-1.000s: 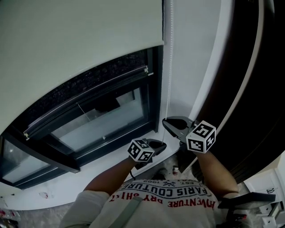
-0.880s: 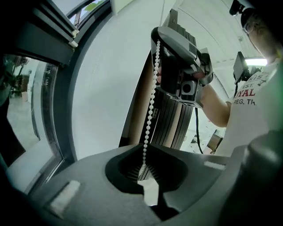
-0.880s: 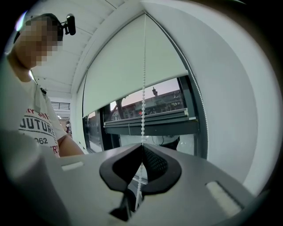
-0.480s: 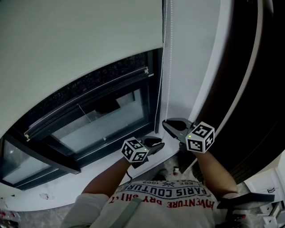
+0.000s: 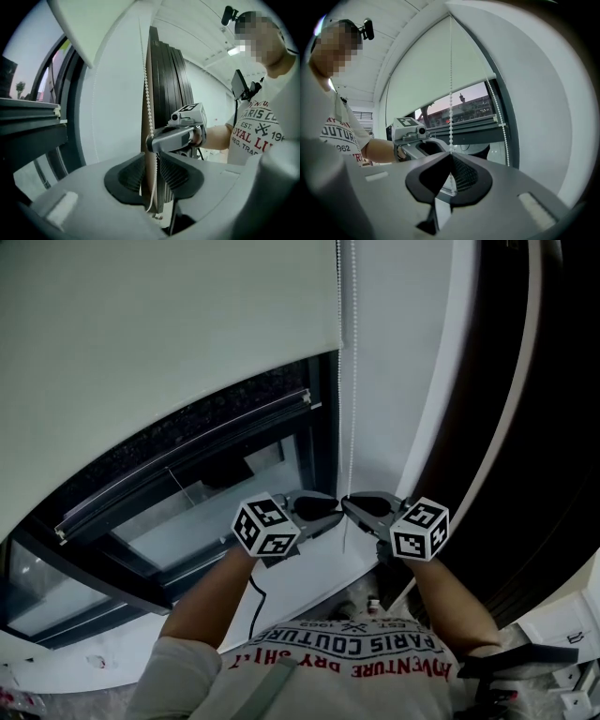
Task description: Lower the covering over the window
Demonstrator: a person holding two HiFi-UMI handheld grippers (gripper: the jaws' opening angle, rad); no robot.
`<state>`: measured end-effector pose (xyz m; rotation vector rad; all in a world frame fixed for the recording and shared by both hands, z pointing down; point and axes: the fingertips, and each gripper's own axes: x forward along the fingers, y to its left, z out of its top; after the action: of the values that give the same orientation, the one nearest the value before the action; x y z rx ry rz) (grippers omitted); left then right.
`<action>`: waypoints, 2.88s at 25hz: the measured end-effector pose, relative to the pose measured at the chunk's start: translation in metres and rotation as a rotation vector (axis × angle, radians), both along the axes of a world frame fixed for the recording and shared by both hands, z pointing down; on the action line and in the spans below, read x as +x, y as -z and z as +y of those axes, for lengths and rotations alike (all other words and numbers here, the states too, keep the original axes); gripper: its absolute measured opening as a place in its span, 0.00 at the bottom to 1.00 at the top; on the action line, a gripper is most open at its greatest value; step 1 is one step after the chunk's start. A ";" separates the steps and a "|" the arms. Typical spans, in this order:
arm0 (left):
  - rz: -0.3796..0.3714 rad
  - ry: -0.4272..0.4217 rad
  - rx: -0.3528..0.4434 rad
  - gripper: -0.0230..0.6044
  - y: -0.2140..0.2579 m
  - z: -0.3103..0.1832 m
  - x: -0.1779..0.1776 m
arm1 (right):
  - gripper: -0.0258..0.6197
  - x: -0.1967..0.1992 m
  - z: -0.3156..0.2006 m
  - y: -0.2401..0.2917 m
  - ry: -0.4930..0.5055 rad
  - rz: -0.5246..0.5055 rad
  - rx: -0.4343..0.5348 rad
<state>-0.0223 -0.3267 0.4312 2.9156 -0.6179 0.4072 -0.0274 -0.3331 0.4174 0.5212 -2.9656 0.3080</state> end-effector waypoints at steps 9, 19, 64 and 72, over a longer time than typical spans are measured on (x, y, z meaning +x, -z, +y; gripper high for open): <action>0.141 -0.051 0.044 0.20 0.063 -0.011 -0.009 | 0.05 -0.007 0.001 -0.001 0.027 0.012 -0.005; 0.294 -0.005 0.186 0.20 0.193 -0.041 -0.005 | 0.05 -0.017 0.008 -0.001 0.053 0.019 0.006; 0.156 0.181 0.036 0.05 0.034 -0.046 0.005 | 0.05 0.005 0.044 -0.186 0.037 0.284 -0.338; 0.197 0.178 0.018 0.06 0.028 -0.042 0.001 | 0.19 0.018 0.024 -0.146 0.012 0.168 -0.312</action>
<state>-0.0213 -0.3688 0.4035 2.8385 -0.8432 0.0928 -0.0097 -0.3092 0.5633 0.4646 -2.6868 0.6747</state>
